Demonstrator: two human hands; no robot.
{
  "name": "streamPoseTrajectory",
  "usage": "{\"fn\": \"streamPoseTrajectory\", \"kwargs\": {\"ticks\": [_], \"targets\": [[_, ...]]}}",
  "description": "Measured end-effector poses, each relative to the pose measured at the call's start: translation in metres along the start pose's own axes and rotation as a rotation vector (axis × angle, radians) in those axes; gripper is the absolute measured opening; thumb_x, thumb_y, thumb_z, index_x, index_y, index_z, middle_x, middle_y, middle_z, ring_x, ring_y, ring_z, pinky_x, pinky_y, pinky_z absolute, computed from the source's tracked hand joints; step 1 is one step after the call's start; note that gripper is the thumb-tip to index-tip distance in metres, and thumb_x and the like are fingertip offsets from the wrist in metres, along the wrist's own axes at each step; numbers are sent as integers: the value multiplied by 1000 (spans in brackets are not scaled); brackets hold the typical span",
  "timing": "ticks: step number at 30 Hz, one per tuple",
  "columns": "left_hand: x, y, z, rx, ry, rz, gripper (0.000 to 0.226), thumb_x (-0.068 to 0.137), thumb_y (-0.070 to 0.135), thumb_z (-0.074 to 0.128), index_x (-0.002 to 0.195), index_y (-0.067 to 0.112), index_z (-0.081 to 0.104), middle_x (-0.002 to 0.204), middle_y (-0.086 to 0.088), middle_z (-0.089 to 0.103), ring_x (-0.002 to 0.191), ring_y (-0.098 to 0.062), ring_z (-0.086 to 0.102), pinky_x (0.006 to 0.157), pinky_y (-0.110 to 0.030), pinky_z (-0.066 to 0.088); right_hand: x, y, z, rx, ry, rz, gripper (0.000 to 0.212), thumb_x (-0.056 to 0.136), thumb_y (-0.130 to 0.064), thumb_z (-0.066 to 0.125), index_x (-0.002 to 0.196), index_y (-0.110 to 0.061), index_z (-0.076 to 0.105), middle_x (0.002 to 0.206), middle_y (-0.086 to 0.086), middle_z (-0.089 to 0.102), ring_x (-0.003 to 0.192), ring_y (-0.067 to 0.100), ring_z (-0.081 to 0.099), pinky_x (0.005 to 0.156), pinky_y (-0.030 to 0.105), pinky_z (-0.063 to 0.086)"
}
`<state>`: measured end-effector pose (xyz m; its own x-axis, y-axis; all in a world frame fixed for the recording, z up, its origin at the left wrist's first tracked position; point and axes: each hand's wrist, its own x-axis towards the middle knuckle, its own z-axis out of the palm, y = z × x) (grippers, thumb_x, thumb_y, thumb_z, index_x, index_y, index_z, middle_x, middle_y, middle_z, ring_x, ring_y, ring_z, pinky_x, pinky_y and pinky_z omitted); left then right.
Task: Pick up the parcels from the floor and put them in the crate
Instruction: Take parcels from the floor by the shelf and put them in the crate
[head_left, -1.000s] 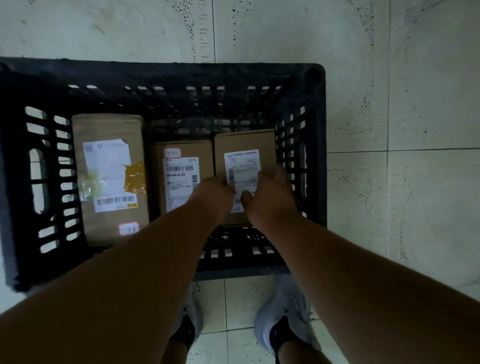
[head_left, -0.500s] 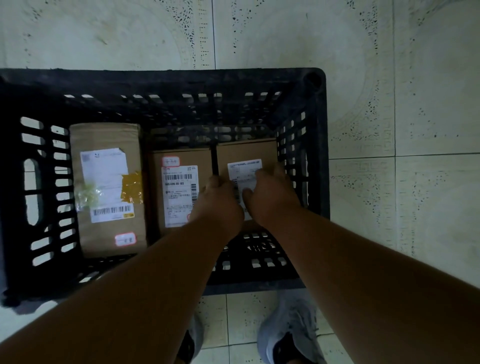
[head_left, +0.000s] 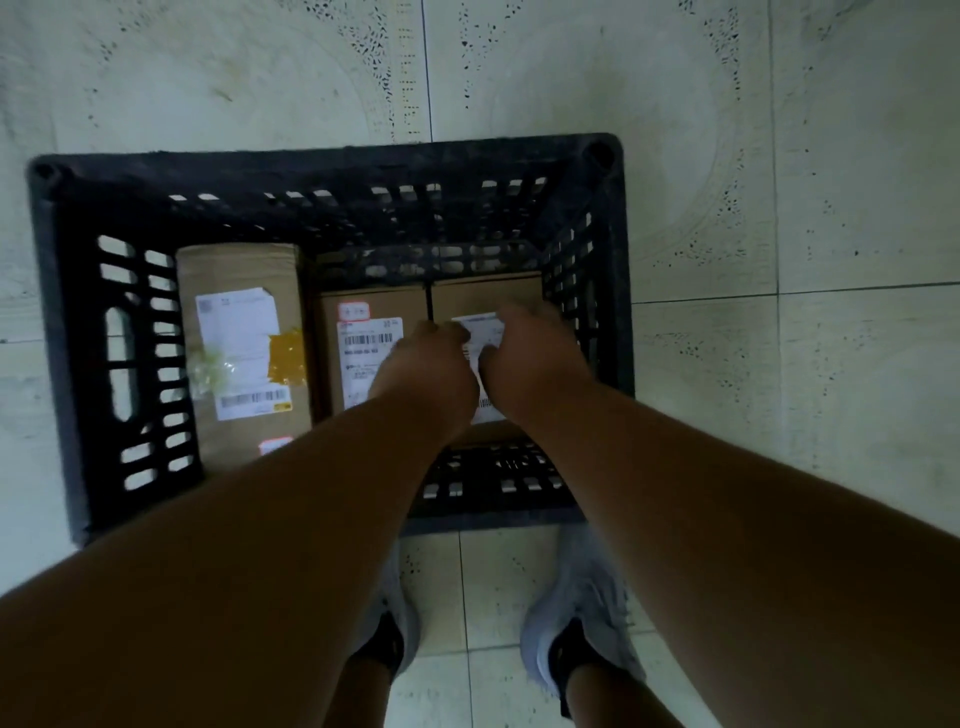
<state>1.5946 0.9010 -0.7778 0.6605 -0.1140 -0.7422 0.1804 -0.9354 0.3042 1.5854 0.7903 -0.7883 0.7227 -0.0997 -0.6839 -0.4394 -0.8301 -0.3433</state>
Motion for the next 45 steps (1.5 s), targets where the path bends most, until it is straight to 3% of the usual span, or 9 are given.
{"fn": "streamPoseTrajectory", "kwargs": {"ticks": [4, 9, 12, 20, 28, 33, 37, 42, 45], "targets": [[-60, 31, -59, -129, 226, 73, 49, 95, 8, 47, 141, 24, 47, 143, -4, 50, 125, -24, 52, 89, -28, 39, -58, -37, -68, 139, 264, -141, 43, 95, -20, 54, 137, -11, 50, 138, 11, 48, 124, 27, 49, 98, 40, 47], [-160, 88, -153, -295, 455, 264, 40, 101, 8, 38, 136, 22, 50, 130, -3, 58, 110, -16, 56, 87, -24, 40, -151, -72, -175, 333, 543, -164, 32, 95, -16, 58, 126, -14, 56, 125, 4, 56, 108, 13, 54, 71, 6, 35], [-230, 127, -214, -391, 508, 362, 32, 104, 17, 36, 130, 25, 52, 115, 4, 60, 95, -6, 54, 73, -12, 39, -225, -94, -250, 461, 632, -154, 33, 95, -21, 61, 127, -17, 55, 127, 0, 55, 106, 5, 51, 70, -2, 37], [-441, 250, -329, -464, 524, 643, 22, 101, 16, 46, 115, 23, 61, 104, 10, 57, 81, 5, 52, 73, -3, 38, -448, -107, -441, 553, 816, -131, 32, 92, -33, 66, 121, -31, 54, 125, -10, 56, 105, -2, 55, 93, 27, 52], [-562, 291, -343, -370, 373, 921, 19, 99, 19, 50, 111, 29, 60, 103, 16, 59, 84, 3, 56, 70, -4, 41, -609, -84, -482, 646, 960, -8, 38, 89, -37, 71, 118, -43, 48, 129, -11, 55, 105, -8, 53, 75, 8, 39], [-595, 344, -350, -255, 331, 1070, 17, 99, 25, 50, 109, 36, 56, 101, 19, 58, 89, 5, 55, 68, -7, 43, -656, -56, -489, 801, 1084, 5, 41, 87, -36, 72, 123, -37, 53, 124, -16, 54, 109, -8, 54, 83, 20, 51], [-618, 412, -315, -211, 278, 1167, 16, 98, 28, 50, 106, 41, 52, 99, 19, 56, 89, 7, 54, 65, -6, 42, -687, 4, -503, 879, 1191, 37, 39, 87, -35, 72, 121, -38, 53, 125, -17, 56, 113, -3, 56, 89, 30, 56], [-638, 510, -251, -244, 183, 1236, 15, 97, 26, 52, 104, 39, 56, 88, 15, 55, 71, 4, 54, 62, -15, 40, -732, 103, -536, 931, 1260, 153, 40, 88, -34, 72, 121, -41, 51, 120, -13, 56, 102, 3, 61, 69, 24, 54], [-647, 567, -215, -285, 132, 1249, 15, 96, 26, 53, 100, 40, 56, 80, 15, 52, 65, 6, 51, 58, -11, 37, -751, 163, -555, 891, 1288, 200, 42, 87, -34, 72, 121, -41, 49, 119, -11, 58, 104, 3, 60, 75, 22, 50]]}}
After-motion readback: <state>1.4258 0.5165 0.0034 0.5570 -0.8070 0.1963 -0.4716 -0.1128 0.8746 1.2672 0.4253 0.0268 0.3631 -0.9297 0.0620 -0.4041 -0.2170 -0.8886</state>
